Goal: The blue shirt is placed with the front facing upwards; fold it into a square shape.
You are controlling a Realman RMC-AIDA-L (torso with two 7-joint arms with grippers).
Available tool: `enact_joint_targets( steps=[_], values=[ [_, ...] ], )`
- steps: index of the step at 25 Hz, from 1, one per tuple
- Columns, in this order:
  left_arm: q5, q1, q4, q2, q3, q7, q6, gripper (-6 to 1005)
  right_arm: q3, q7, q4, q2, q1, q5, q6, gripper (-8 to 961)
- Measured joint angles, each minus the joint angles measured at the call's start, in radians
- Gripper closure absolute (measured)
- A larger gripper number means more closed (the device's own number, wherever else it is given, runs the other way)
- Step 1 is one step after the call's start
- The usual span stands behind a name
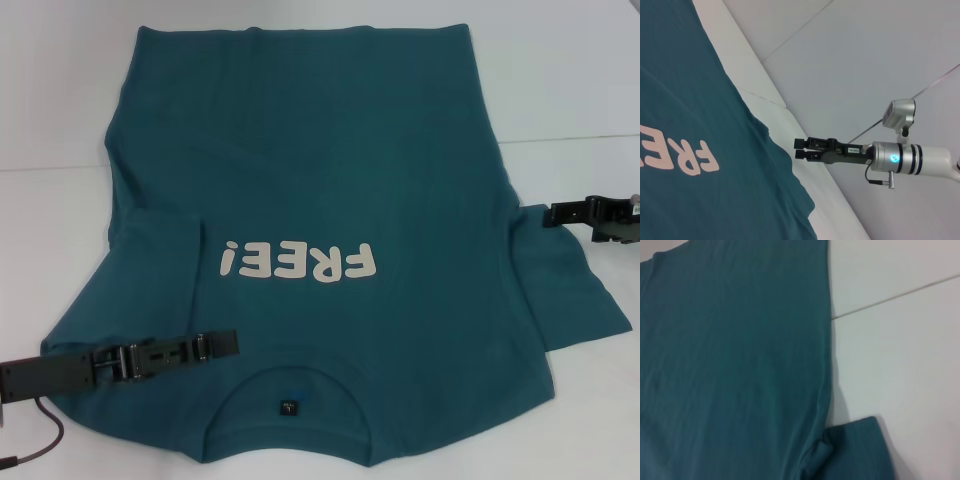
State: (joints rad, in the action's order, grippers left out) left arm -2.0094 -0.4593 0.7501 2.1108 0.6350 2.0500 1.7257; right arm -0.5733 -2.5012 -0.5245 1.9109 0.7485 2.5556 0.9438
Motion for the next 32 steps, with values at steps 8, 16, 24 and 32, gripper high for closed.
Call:
enact_joint_targets(
  steps=[8,16,24,32],
  values=[
    [0.000,0.000,-0.002,0.000,0.000,-0.001,-0.007,342,-0.011,0.006,0.033,0.011,0.013,0.000,-0.057,56],
    [0.000,0.001,-0.002,0.000,-0.002,-0.001,-0.015,342,-0.019,0.009,0.035,0.028,0.014,0.001,-0.085,56],
    [0.000,0.004,-0.002,0.000,-0.002,-0.001,-0.017,342,-0.037,0.010,0.037,0.037,0.014,0.002,-0.096,56],
    [0.000,0.010,-0.002,0.000,-0.002,0.001,-0.011,341,-0.055,0.007,0.037,0.040,0.014,0.002,-0.097,55]
  ],
)
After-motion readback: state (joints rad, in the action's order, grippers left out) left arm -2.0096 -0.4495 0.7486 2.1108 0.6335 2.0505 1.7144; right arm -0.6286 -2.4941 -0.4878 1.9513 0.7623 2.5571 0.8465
